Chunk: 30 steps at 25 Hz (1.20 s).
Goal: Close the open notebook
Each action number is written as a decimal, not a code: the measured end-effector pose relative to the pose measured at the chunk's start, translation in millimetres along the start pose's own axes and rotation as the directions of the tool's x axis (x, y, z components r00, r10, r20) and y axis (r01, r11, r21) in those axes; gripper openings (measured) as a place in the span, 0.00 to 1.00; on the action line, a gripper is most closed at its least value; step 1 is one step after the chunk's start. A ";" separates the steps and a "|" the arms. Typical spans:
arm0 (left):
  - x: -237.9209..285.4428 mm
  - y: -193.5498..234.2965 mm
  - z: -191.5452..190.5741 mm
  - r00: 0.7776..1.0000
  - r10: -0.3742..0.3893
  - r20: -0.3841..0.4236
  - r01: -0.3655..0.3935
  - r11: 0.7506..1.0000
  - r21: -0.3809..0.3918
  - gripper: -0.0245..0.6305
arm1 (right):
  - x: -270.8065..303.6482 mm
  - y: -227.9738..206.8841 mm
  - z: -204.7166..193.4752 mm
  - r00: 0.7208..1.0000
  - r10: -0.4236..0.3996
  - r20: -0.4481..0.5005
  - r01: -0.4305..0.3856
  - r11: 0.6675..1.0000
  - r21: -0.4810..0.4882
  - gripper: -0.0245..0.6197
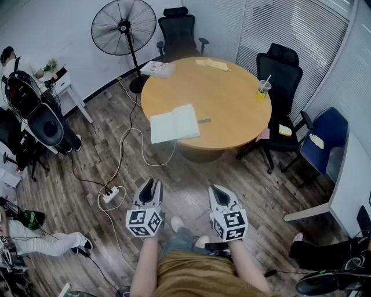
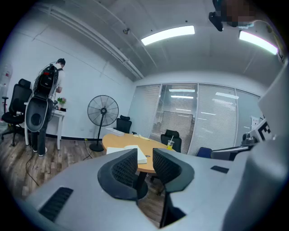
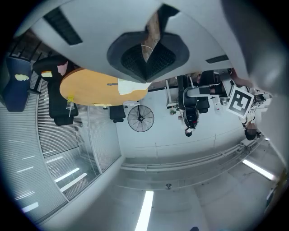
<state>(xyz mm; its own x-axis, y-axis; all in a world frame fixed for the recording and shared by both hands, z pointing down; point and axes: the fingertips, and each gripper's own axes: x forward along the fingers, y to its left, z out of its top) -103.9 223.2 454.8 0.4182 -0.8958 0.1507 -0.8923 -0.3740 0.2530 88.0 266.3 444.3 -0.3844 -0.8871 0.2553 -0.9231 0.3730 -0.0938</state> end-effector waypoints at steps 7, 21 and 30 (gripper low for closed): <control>-3.6 -18.2 -2.3 1.000 -0.013 0.001 0.013 1.000 0.001 0.22 | -15.1 -6.6 0.3 1.000 0.002 0.014 -0.002 1.000 -0.001 0.05; 7.1 -6.1 4.6 1.000 0.022 0.015 -0.022 1.000 -0.021 0.22 | -10.9 -31.0 5.5 0.998 -0.034 0.048 0.032 0.999 0.034 0.05; 64.7 32.8 -15.2 0.997 0.062 -0.038 -0.064 0.996 -0.057 0.22 | 60.0 -58.9 -4.5 1.000 -0.012 -0.018 0.013 0.999 0.043 0.05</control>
<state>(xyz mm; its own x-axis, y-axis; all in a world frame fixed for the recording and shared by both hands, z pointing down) -103.5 156.7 487.4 0.3684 -0.9073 0.2026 -0.9061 -0.3016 0.2966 119.4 192.3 469.4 -0.3728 -0.8866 0.2739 -0.9277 0.3495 -0.1314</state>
